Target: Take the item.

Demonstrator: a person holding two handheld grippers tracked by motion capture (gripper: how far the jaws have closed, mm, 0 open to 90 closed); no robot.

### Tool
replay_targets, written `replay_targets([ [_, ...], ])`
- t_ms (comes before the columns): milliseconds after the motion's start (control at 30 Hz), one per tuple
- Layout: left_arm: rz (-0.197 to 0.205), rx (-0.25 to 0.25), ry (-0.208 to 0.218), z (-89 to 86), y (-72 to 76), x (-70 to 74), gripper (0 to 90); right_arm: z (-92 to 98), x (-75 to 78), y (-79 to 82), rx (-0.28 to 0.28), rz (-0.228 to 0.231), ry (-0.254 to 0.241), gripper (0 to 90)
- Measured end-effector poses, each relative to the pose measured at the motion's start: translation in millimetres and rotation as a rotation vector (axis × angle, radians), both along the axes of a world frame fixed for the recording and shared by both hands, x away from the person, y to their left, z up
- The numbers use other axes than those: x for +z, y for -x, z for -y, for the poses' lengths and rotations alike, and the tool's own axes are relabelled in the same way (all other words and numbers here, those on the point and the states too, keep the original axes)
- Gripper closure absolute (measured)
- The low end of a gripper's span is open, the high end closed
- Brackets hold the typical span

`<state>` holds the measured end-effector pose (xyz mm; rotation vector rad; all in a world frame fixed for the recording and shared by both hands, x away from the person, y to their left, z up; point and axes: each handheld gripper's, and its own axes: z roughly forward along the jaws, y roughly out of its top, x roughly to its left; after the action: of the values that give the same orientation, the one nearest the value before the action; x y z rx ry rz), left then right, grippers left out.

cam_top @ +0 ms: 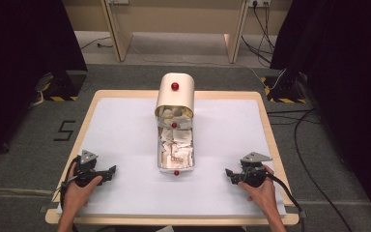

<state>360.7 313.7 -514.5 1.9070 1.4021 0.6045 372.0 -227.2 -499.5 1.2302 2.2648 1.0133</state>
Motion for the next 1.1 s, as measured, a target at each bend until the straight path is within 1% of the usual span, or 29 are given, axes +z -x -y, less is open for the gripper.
replay_targets([
  [100,0.000,0.000,0.000,0.0,0.0,0.0,11.3,-1.4,1.9,0.8,0.008,0.013,0.004,23.5],
  [133,0.000,0.000,0.000,0.0,0.0,0.0,11.3,-1.9,2.9,1.4,0.008,0.022,-0.008,23.6],
  [167,0.000,0.000,0.000,0.0,0.0,0.0,11.3,-1.6,4.7,1.9,0.008,0.025,-0.042,24.4],
  [200,0.000,0.000,0.000,0.0,0.0,0.0,11.3,-1.3,5.5,2.0,0.009,0.028,-0.050,24.8],
  [300,0.000,0.000,0.000,0.0,0.0,0.0,11.3,-1.8,7.7,2.7,0.008,0.030,-0.052,25.2],
  [367,0.000,0.000,0.000,0.0,0.0,0.0,11.3,-6.1,13.5,4.5,0.024,0.053,-0.038,26.1],
  [433,0.000,0.000,0.000,0.0,0.0,0.0,11.3,-8.2,15.5,5.4,0.030,0.057,-0.041,26.6],
  [467,0.000,0.000,0.000,0.0,0.0,0.0,11.3,-9.5,16.8,6.3,0.038,0.062,-0.052,27.8],
  [500,0.000,0.000,0.000,0.0,0.0,0.0,11.3,-11.6,18.2,6.9,0.044,0.064,-0.046,27.8],
  [533,0.000,0.000,0.000,0.0,0.0,0.0,11.3,-15.4,20.6,7.8,0.054,0.074,-0.029,27.9],
  [567,0.000,0.000,0.000,0.0,0.0,0.0,11.3,-15.4,20.6,7.8,0.054,0.074,-0.029,27.9],
  [600,0.000,0.000,0.000,0.0,0.0,0.0,11.3,-17.2,21.5,8.3,0.058,0.075,-0.030,28.0],
  [633,0.000,0.000,0.000,0.0,0.0,0.0,11.3,-19.3,22.7,9.3,0.068,0.076,-0.052,30.1],
  [667,0.000,0.000,0.000,0.0,0.0,0.0,11.3,-19.6,22.8,9.3,0.071,0.073,-0.060,30.2],
  [733,0.000,0.000,0.000,0.0,0.0,0.0,11.3,-20.2,23.8,9.5,0.067,0.070,-0.044,30.3],
  [900,0.000,-0.001,-0.001,-0.1,-0.1,0.0,11.3,-24.7,28.7,10.5,0.086,0.086,-0.047,32.2],
  [933,0.000,0.000,0.000,0.0,0.0,0.0,11.3,-28.5,30.6,11.4,0.098,0.094,-0.055,33.5],
  [967,0.000,0.000,0.000,0.0,0.0,0.0,11.3,-28.5,30.6,11.4,0.098,0.094,-0.055,33.5],
  [1000,0.000,0.000,0.000,0.0,0.0,0.0,11.3,-31.7,31.7,11.9,0.111,0.087,-0.077,34.6],
  [1033,0.000,0.000,0.000,0.0,0.0,0.0,11.3,-31.7,31.7,11.9,0.111,0.087,-0.077,34.6],
  [1067,0.000,0.000,-0.001,0.0,0.0,0.0,11.3,-36.4,34.1,12.2,0.124,0.101,-0.058,36.1],
  [1100,0.000,0.000,-0.001,0.0,0.0,0.0,11.3,-36.4,34.1,12.2,0.124,0.101,-0.058,36.1],
])
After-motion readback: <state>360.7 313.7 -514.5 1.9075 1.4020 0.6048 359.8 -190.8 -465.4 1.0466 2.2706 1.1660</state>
